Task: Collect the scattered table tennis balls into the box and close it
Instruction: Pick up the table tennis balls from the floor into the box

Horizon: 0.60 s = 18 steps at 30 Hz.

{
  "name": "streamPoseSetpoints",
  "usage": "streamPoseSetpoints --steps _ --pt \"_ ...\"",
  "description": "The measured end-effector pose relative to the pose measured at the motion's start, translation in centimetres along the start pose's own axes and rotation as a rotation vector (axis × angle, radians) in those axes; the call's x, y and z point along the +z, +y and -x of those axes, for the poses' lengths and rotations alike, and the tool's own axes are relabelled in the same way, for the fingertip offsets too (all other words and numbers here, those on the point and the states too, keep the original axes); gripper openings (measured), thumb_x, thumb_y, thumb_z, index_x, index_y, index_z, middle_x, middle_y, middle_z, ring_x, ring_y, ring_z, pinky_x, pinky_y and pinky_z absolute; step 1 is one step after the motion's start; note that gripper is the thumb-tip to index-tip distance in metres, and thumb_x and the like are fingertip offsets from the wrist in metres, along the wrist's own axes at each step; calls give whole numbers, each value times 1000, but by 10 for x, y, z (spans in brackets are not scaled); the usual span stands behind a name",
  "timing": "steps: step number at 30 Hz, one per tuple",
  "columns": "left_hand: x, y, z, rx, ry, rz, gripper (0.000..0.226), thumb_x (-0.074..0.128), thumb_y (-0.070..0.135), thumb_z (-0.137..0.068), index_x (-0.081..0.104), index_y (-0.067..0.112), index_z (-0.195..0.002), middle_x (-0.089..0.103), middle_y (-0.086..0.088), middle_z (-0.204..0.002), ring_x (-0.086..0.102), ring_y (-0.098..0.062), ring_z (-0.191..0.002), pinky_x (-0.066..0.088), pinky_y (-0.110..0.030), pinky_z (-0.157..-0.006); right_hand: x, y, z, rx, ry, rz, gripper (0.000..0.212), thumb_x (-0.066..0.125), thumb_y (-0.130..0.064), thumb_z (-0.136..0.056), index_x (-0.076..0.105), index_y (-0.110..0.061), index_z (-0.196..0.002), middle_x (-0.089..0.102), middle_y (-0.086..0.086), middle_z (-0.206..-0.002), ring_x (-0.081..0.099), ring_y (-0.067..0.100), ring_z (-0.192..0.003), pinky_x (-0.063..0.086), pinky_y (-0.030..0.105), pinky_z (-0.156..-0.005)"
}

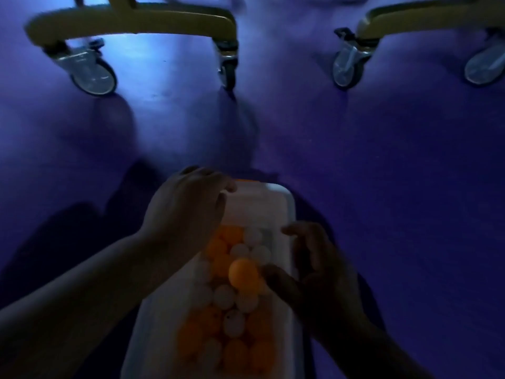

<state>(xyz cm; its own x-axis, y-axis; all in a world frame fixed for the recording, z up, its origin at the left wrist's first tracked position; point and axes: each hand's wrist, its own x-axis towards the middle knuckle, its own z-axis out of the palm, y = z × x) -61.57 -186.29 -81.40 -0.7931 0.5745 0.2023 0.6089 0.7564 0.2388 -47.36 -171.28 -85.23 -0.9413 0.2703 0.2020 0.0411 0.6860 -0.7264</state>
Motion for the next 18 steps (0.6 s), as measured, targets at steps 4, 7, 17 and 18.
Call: streamPoseSetpoints --steps 4,7,17,18 --pt "-1 -38 30 -137 44 -30 39 71 14 -72 62 15 -110 60 -7 -112 53 -30 -103 45 -37 -80 8 -1 -2 165 60 182 40 51 -76 -59 39 -44 -81 50 -13 -52 45 -7 -48 40 26 -45" --pt "2 -49 34 -448 -151 86 54 57 39 -85 35 22 -131 44 -4 -127 49 -22 -106 42 -29 -73 8 -17 -10 332 -2 300 41 65 -57 -69 44 -22 -72 51 -5 -52 53 14 -49 41 29 -48" --pt "-38 -97 34 -646 54 426 21 41 31 -95 41 24 -115 55 5 -82 59 -17 -71 53 -37 -62 47 -86 -60 442 63 241 30 66 -27 -81 40 -20 -67 50 -2 -64 48 21 -61 36 31 -57" --pt "-49 -108 36 -662 64 410 22 40 31 -95 41 24 -116 53 6 -80 58 -15 -69 51 -35 -59 55 -98 -66 442 62 215 29 64 -27 -82 39 -22 -68 51 -2 -66 51 23 -64 39 33 -59"
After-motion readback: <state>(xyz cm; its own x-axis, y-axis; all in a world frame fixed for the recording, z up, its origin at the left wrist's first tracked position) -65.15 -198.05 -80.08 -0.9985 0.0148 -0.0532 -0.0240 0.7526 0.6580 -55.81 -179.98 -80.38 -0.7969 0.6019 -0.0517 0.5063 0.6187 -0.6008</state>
